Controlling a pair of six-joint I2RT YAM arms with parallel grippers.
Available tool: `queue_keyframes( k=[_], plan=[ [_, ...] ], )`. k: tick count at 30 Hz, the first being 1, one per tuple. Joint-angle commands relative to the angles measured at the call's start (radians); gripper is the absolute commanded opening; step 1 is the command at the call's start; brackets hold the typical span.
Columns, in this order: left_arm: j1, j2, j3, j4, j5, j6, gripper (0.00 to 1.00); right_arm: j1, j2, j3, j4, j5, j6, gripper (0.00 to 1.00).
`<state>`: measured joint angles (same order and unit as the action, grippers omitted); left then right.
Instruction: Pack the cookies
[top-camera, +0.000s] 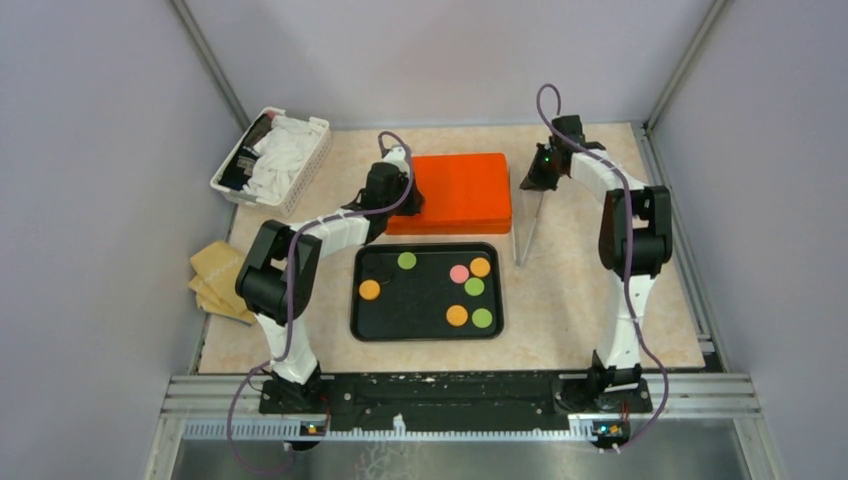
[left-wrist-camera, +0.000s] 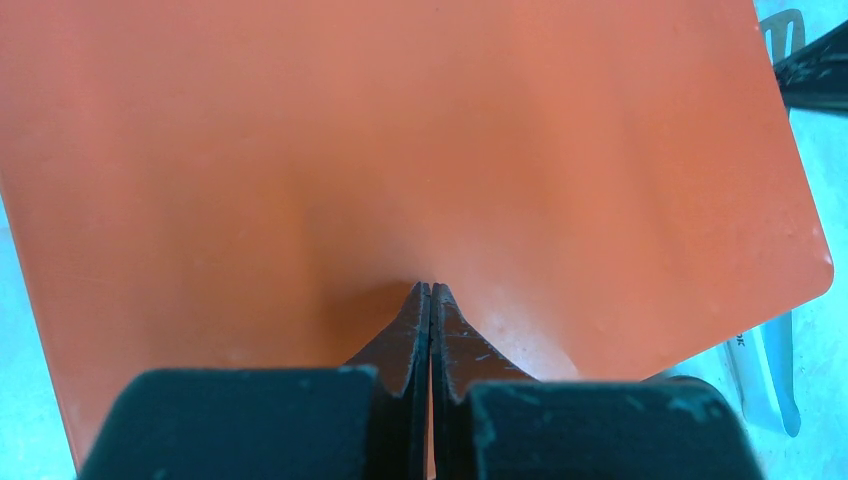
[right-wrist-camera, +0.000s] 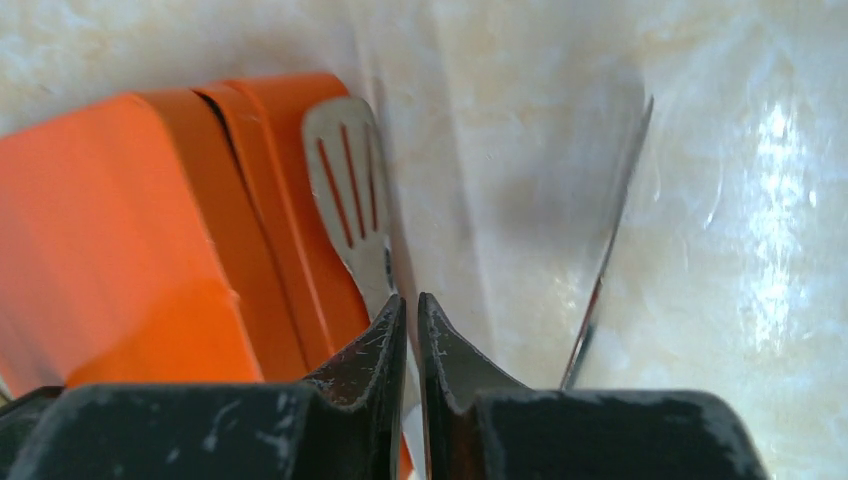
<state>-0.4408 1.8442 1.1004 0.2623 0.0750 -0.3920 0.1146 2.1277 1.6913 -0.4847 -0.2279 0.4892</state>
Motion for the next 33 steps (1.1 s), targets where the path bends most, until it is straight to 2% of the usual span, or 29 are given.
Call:
queue_keyframes(
  k=[1,9,15,21,25,27,30,33],
  plan=[
    [-0.013,0.023,0.003,-0.086,0.014,0.005,0.0,-0.006,-0.003,-0.021,-0.019,0.04,-0.014,0.07],
    [-0.016,0.005,-0.001,-0.09,0.016,0.007,0.0,-0.013,-0.044,-0.093,-0.081,0.167,-0.026,0.06],
    [-0.019,-0.004,-0.001,-0.091,0.022,0.009,0.0,-0.044,-0.087,-0.176,-0.081,0.205,-0.012,0.06],
    [-0.021,-0.005,0.005,-0.091,0.04,0.01,0.0,-0.045,-0.156,-0.199,-0.102,0.358,-0.008,0.06],
    [-0.022,-0.026,0.039,-0.115,0.04,0.01,0.0,-0.044,-0.23,-0.224,-0.001,0.299,-0.036,0.06],
    [-0.022,-0.046,0.092,-0.157,0.031,0.008,0.0,-0.039,-0.253,-0.212,0.02,0.263,-0.035,0.06],
    [-0.022,-0.06,0.22,-0.321,-0.013,0.003,0.0,-0.012,-0.272,-0.17,0.025,0.245,-0.043,0.04],
    [-0.013,-0.07,0.313,-0.467,-0.177,-0.062,0.0,0.015,-0.26,-0.111,0.022,0.206,-0.043,0.04]
  ],
)
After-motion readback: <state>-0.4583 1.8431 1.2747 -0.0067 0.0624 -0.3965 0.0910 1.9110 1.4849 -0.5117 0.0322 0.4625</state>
